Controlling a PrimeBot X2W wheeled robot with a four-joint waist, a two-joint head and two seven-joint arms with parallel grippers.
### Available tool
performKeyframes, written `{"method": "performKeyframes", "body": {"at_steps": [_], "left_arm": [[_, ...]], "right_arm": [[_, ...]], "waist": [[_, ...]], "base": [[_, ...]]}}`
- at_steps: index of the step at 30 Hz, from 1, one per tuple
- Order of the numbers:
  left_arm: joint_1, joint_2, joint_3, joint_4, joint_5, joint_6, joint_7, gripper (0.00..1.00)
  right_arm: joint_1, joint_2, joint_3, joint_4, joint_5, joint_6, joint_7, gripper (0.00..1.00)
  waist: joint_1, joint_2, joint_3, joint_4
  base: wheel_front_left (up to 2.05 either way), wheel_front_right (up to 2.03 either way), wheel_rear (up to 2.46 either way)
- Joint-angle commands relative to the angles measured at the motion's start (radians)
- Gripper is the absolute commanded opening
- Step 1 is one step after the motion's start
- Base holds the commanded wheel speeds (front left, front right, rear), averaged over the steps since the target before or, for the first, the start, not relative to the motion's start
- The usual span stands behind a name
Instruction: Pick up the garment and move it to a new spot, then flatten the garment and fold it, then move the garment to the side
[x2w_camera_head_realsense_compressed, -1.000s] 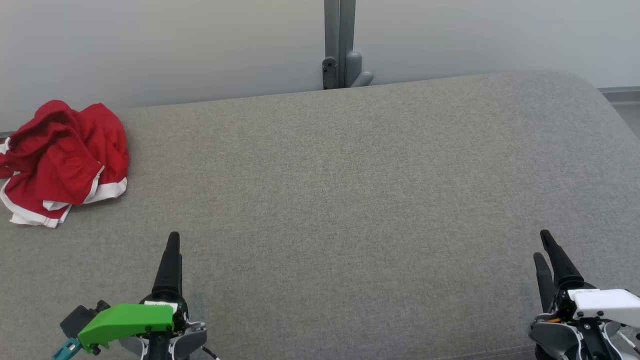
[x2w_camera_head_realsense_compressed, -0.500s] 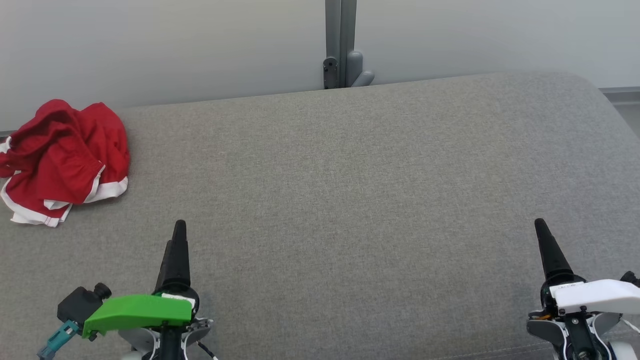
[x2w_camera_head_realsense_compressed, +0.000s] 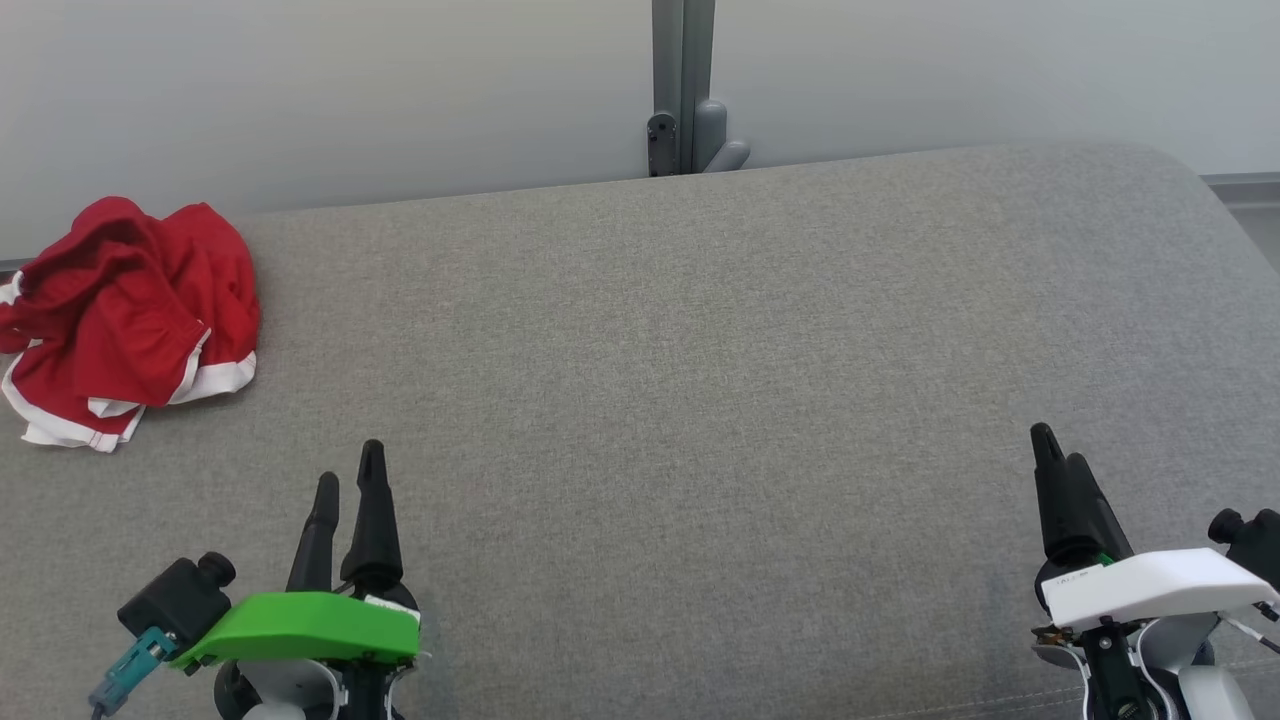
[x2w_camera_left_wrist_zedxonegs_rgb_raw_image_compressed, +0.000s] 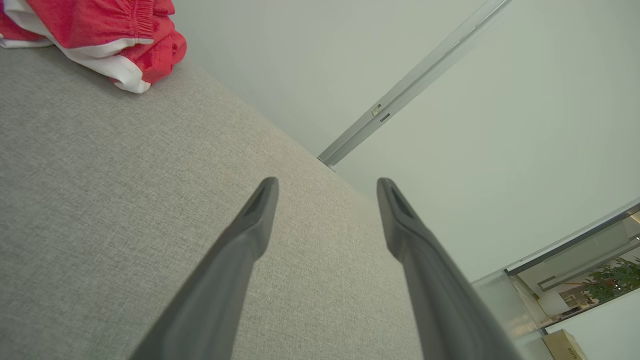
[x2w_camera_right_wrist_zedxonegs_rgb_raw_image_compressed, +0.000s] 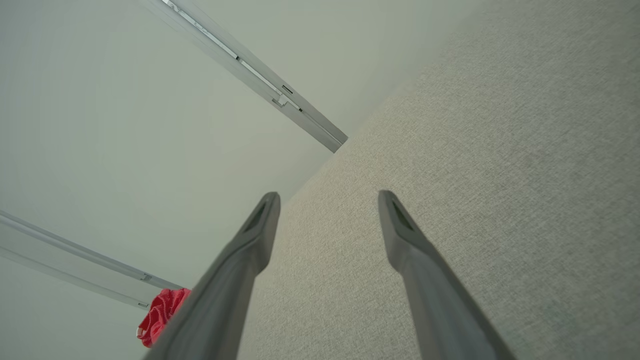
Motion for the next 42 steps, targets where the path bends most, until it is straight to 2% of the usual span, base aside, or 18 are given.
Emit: {"method": "performKeyframes", "body": {"at_steps": [1, 18, 42], "left_arm": [[0.000, 0.004, 0.004, -0.016, 0.059, 0.005, -0.011, 1.00], [0.048, 0.014, 0.034, 0.010, 0.339, 0.043, -0.043, 1.00], [0.088, 0.019, 0.034, 0.034, 0.592, 0.067, -0.083, 1.00]], "right_arm": [[0.000, -0.009, 0.009, -0.021, -0.039, 0.001, -0.013, 1.00], [0.016, -0.011, 0.062, 0.002, -0.256, 0.001, -0.077, 1.00], [0.023, -0.013, 0.170, 0.015, -0.523, 0.001, -0.155, 1.00]], "waist": [[0.0000, 0.0038, 0.000, 0.000], [0.0000, 0.0051, -0.008, 0.000], [0.0000, 0.0069, -0.022, 0.006]], "base": [[0.00, 0.00, 0.00], [0.00, 0.00, 0.00], [0.00, 0.00, 0.00]]}}
